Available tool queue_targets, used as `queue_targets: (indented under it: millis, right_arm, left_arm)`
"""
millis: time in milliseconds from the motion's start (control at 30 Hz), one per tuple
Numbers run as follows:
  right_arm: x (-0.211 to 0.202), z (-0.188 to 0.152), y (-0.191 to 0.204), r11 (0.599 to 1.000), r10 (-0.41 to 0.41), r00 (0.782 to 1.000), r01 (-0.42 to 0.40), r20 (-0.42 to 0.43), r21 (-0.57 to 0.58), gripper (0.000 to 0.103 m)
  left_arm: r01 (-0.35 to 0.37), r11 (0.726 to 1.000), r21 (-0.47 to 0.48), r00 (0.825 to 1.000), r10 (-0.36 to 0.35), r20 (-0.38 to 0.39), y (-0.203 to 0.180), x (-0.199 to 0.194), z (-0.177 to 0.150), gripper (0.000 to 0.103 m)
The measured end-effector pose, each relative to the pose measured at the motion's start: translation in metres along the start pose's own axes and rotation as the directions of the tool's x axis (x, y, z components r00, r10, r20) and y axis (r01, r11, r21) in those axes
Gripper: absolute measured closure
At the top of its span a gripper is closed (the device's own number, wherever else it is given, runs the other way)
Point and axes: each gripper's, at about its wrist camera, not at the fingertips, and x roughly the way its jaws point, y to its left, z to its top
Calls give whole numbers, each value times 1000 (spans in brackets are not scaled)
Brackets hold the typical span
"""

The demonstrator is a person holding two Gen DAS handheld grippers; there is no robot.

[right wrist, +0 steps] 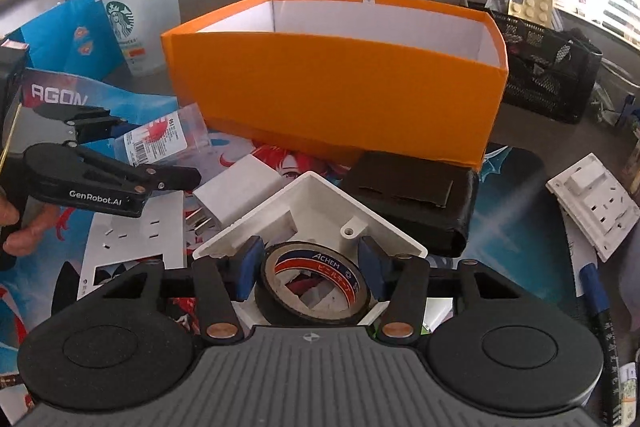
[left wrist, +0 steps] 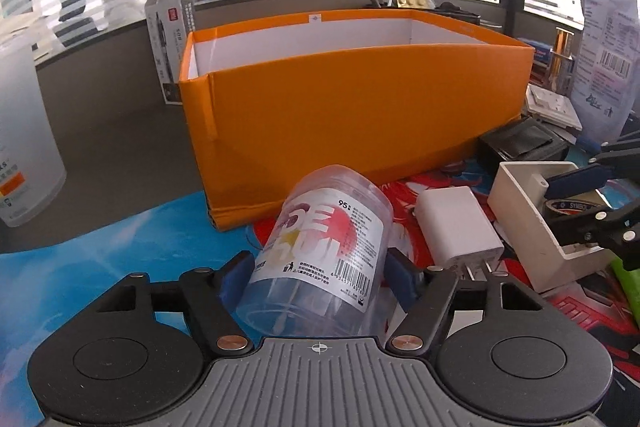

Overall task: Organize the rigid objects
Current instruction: 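Grasp the clear plastic cup with the left tool while the right tool grasps the black tape roll, then lift the clear cup and tape roll and carry both over the orange box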

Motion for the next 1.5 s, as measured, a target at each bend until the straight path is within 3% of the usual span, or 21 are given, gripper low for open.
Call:
queue_targets:
  millis: [600,1500]
  right_arm:
    - [-43,-2,9,999,-27,990,23,137,36,57]
    - [-82,19,28,999,-28,959,34,282,-15,57]
  left_arm:
    - [6,992,-124,997,3,71,8,-50,12,52]
    - [-25,996,-83,984,39,172,-15,-101,42,52]
